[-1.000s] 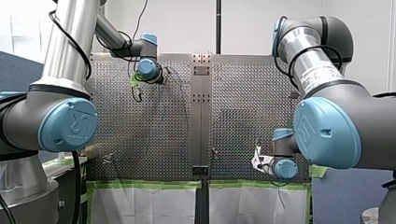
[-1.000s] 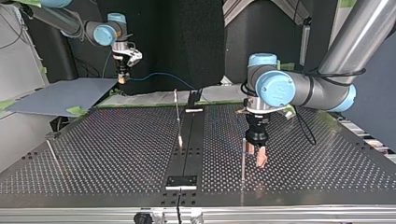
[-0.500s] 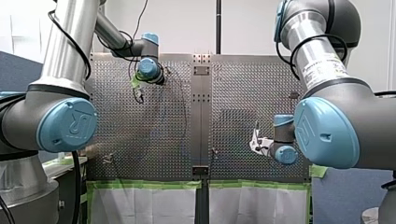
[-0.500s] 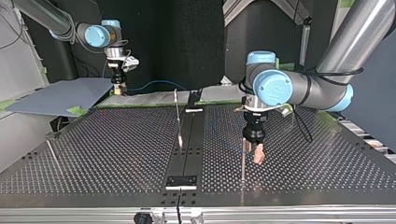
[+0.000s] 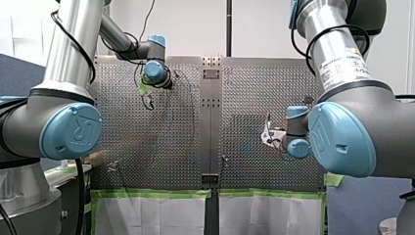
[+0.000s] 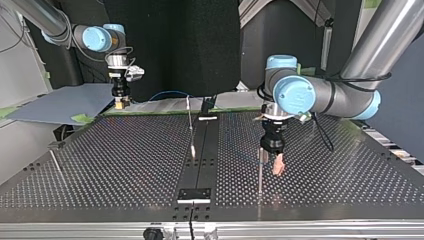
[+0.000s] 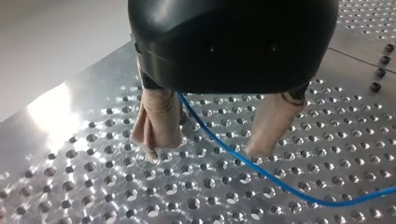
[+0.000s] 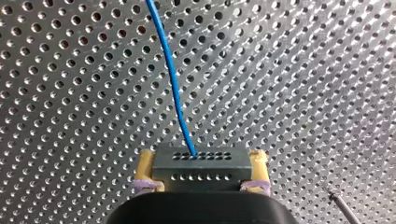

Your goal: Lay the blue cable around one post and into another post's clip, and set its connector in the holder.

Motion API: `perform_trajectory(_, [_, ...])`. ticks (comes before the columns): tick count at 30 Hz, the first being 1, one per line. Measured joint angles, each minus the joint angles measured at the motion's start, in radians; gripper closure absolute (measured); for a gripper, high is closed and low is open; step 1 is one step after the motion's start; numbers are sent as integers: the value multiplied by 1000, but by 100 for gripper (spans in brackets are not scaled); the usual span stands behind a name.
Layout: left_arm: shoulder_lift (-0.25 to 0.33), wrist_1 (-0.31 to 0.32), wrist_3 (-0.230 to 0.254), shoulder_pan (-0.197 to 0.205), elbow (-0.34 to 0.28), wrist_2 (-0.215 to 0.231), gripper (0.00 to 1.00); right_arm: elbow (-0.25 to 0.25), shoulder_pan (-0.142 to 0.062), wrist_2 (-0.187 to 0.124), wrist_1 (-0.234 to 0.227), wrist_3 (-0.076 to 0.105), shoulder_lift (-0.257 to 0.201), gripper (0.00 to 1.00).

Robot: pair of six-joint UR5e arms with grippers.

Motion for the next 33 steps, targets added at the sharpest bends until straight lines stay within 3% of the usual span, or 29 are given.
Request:
perform_trajectory(5, [0,-31,-41,8,-1,-10,0,5,-2,19,5,-4,3,100])
perform_trajectory(15, [1,-88,-138,14,0,-14,0,13,1,63,6,-33,55,100])
perform_trajectory(26, [34,-118,-231,17,-1,55,0,13,1,67,7,-39,62,100])
perform_trajectory(33, [44,-171,-287,10,-3,51,0,13,1,67,8,-42,63,100])
